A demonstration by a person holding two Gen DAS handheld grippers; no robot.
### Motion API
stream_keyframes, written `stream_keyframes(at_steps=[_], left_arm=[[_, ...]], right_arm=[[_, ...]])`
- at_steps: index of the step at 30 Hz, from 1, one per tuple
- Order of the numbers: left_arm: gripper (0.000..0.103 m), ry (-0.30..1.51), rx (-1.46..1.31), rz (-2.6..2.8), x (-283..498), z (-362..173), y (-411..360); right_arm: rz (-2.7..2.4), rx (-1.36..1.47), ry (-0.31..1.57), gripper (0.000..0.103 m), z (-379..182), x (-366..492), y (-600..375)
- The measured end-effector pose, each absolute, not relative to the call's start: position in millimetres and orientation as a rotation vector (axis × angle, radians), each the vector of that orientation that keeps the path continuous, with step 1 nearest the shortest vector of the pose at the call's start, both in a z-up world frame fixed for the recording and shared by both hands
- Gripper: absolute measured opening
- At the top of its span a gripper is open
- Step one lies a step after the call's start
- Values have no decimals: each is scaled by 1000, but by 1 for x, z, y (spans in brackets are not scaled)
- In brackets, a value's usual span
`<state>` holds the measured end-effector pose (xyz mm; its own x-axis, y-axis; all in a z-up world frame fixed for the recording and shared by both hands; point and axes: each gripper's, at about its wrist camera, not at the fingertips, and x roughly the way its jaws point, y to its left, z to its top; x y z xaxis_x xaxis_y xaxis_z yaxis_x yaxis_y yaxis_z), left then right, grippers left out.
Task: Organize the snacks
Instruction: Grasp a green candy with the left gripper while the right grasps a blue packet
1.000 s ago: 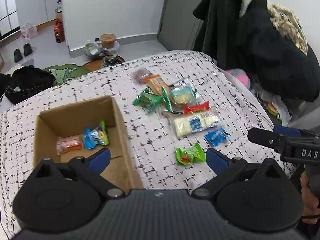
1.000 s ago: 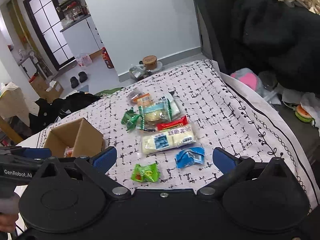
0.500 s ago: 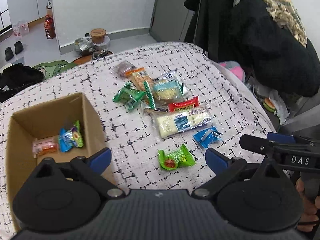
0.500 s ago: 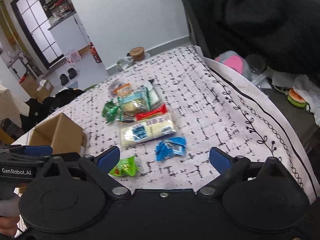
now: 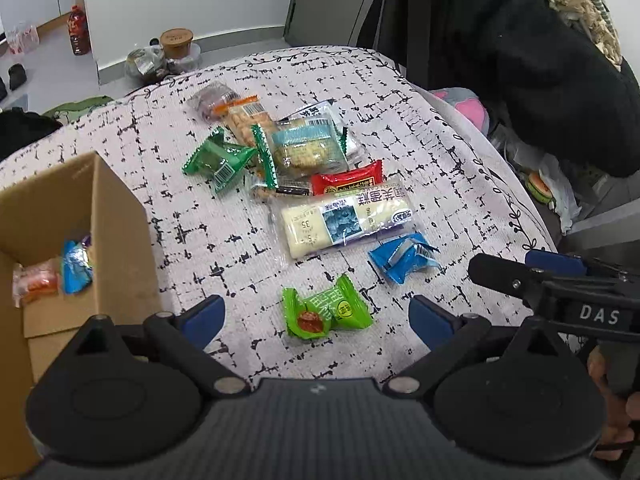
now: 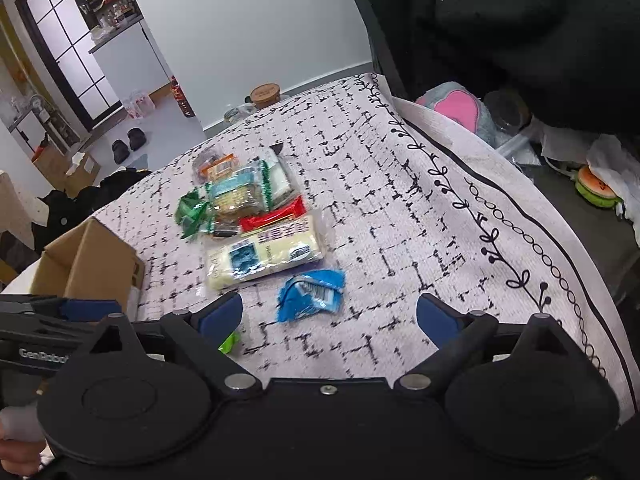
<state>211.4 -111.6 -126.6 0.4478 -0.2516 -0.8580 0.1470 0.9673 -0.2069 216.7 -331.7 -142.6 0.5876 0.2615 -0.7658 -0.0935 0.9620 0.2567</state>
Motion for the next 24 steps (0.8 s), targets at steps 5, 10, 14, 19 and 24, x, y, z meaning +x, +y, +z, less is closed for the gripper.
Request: stream_keyframes(at_steps=[5, 10, 14, 19, 24], left_arm=[[95, 1100, -117, -231, 219, -139, -114], [90, 1146, -118, -223, 225, -154, -119], [90, 1155, -94, -199, 230, -161, -126], [88, 1167, -98, -179, 237, -172, -131], [76, 1198, -106, -151, 244, -181, -132]], right_arm=[[210, 221, 929, 94, -157, 224, -337], [198, 230, 947, 94, -168, 230, -338], [208, 248, 957, 94, -176, 236, -340], [223, 254, 960, 93, -183, 242, -338], [249, 250, 953, 93, -188, 249, -334]])
